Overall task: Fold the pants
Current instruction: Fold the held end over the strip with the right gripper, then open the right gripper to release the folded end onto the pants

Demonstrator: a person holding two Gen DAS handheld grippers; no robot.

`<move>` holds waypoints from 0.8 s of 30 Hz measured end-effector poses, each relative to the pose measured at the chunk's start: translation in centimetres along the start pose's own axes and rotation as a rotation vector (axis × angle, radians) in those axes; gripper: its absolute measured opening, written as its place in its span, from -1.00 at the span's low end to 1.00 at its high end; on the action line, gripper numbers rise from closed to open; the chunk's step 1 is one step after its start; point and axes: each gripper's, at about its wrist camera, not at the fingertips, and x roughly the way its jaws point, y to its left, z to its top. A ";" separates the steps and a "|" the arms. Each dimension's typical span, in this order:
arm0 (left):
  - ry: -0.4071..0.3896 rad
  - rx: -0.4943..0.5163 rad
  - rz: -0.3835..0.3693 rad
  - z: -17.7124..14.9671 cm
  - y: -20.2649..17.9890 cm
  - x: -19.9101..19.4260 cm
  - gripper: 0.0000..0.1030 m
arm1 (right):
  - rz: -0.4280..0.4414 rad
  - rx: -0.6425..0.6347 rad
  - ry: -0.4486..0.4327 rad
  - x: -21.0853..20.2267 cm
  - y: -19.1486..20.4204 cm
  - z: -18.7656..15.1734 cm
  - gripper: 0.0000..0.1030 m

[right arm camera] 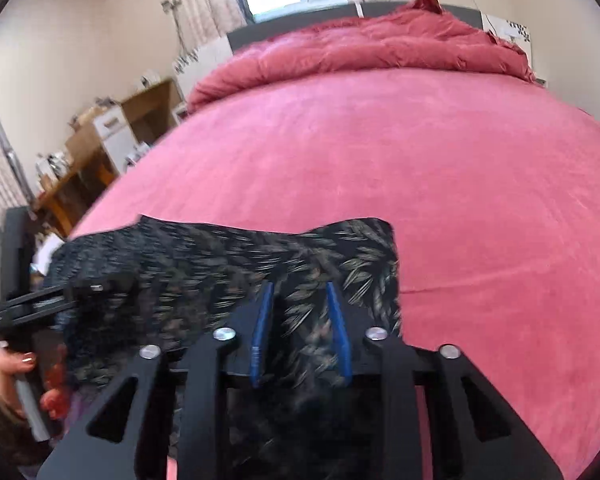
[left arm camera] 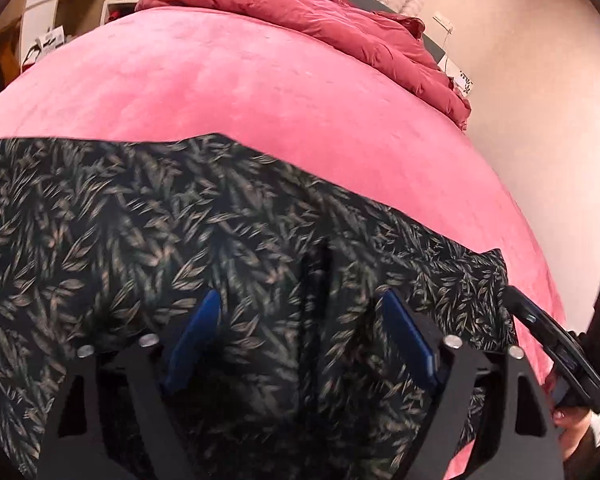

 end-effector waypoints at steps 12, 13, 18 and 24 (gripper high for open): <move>-0.055 -0.049 -0.073 2.0 -1.8 0.7 -0.77 | -0.135 0.046 -0.027 3.1 -1.4 0.1 -0.82; -0.026 -0.039 -0.038 1.5 -1.6 1.7 -0.74 | -0.136 0.043 -0.026 3.2 -1.5 -0.1 -0.82; -0.046 -0.014 -0.032 -0.8 -1.6 1.6 -0.36 | -0.055 0.154 -0.043 1.5 -3.2 -0.3 -0.77; -0.143 0.119 0.027 -4.9 -4.2 -2.4 0.38 | -0.074 0.160 -0.078 -2.1 -2.7 -2.2 -0.77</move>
